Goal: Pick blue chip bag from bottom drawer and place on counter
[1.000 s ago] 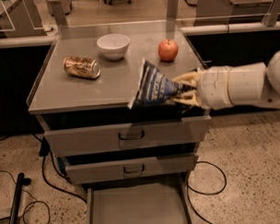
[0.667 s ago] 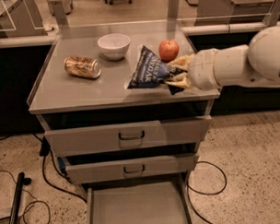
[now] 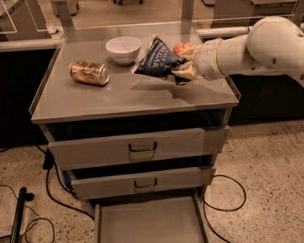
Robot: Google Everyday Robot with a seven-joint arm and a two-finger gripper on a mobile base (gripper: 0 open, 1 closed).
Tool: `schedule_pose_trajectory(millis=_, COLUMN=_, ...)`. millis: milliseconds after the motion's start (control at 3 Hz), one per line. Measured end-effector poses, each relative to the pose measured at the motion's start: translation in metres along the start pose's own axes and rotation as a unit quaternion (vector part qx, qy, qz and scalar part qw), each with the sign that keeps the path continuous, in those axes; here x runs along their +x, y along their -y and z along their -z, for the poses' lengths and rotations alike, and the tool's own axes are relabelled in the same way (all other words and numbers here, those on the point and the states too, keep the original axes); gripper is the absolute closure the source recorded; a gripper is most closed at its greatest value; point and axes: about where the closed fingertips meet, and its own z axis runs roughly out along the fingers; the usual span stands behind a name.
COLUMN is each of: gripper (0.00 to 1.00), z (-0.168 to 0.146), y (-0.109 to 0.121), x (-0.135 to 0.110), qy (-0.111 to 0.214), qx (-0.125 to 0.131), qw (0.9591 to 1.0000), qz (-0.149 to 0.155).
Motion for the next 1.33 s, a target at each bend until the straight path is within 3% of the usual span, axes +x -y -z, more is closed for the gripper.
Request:
schedule_pose_trajectory(millis=333, gripper=1.0, z=-0.018, y=0.011, x=0.016, qy=0.005, qx=0.007, qw=0.9993, qz=-0.037)
schedule_pose_trajectory(millis=667, gripper=1.0, z=-0.033, y=-0.002, x=0.041, qy=-0.016, qx=-0.017, qw=0.998, qz=-0.059)
schedule_pose_trajectory(millis=1000, gripper=1.0, z=-0.032, y=-0.006, x=0.041, qy=-0.02, qx=-0.027, qw=0.9976, qz=-0.06)
schedule_pose_trajectory(millis=1333, gripper=0.81, z=-0.032, y=-0.006, x=0.041, qy=-0.02, qx=-0.027, qw=0.9976, qz=-0.06)
